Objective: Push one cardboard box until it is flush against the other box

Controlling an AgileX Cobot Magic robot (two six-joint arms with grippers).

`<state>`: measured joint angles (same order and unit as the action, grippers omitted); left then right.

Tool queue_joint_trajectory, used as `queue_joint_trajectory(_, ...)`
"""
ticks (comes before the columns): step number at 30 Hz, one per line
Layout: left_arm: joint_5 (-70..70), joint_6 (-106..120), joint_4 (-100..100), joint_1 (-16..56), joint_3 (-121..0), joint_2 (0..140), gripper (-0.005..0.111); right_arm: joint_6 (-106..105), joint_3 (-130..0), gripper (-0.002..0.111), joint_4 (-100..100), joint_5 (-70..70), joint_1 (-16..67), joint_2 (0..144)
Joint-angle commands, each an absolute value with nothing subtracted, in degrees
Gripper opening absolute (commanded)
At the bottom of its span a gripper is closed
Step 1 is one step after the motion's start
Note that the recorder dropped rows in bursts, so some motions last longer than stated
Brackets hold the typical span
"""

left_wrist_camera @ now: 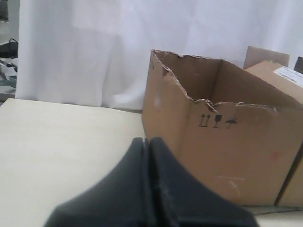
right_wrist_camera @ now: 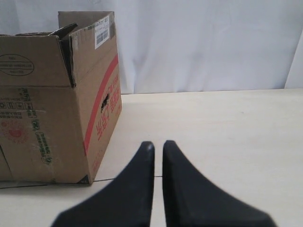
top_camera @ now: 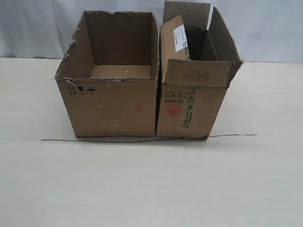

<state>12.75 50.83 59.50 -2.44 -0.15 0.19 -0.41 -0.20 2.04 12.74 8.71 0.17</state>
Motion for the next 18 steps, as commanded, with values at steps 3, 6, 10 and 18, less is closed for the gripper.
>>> queue_joint_trajectory(3,10.86,21.87,27.34,-1.98,0.0,0.0,0.0,-0.46,0.0,0.005,2.12,12.35,8.9,0.0)
queue_joint_trajectory(6,10.86,-1.96,5.43,-1.98,0.0,0.0,0.0,-0.46,0.0,0.005,2.12,12.35,8.9,0.0)
queue_joint_trajectory(10,10.86,2.8,5.29,-0.81,0.0,0.0,0.0,-0.46,0.0,0.005,2.12,12.35,8.9,0.0)
queue_joint_trajectory(18,10.86,6.38,5.15,5.34,0.0,0.0,0.0,-0.46,0.0,0.005,2.12,12.35,8.9,0.0)
